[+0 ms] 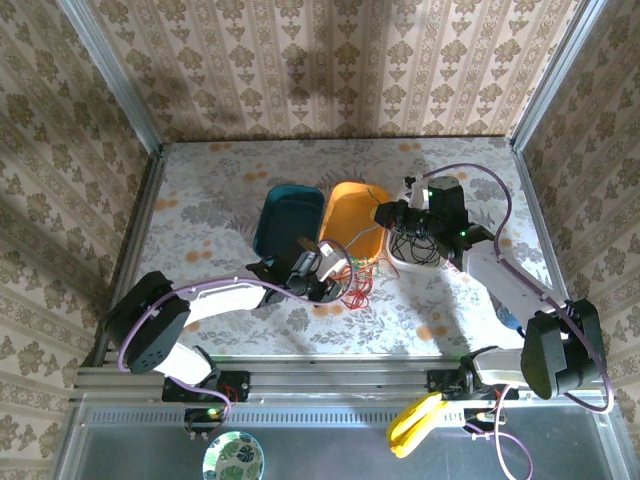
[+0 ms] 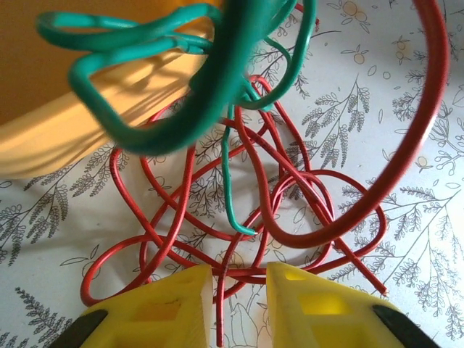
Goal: Untangle the cables
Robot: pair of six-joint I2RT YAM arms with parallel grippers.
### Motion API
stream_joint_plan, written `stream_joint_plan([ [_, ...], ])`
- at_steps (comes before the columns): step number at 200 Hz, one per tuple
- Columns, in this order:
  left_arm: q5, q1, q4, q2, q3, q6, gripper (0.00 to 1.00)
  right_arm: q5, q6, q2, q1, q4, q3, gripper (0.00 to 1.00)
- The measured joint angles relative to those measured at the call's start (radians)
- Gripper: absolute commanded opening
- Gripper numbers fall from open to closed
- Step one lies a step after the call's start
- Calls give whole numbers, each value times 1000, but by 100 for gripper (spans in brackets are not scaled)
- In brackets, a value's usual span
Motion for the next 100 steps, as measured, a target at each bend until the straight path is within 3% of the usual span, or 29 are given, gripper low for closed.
stream_joint_plan([
  [37, -3, 7, -2, -15, -13, -5, 34, 5, -45, 10, -18, -101, 77, 0],
  [62, -5, 33, -5, -71, -21, -10, 46, 5, -66, 22, -29, -142, 90, 0],
  [100, 19, 98, -6, -153, -10, -14, 48, -50, -73, 50, -60, -179, 90, 0],
])
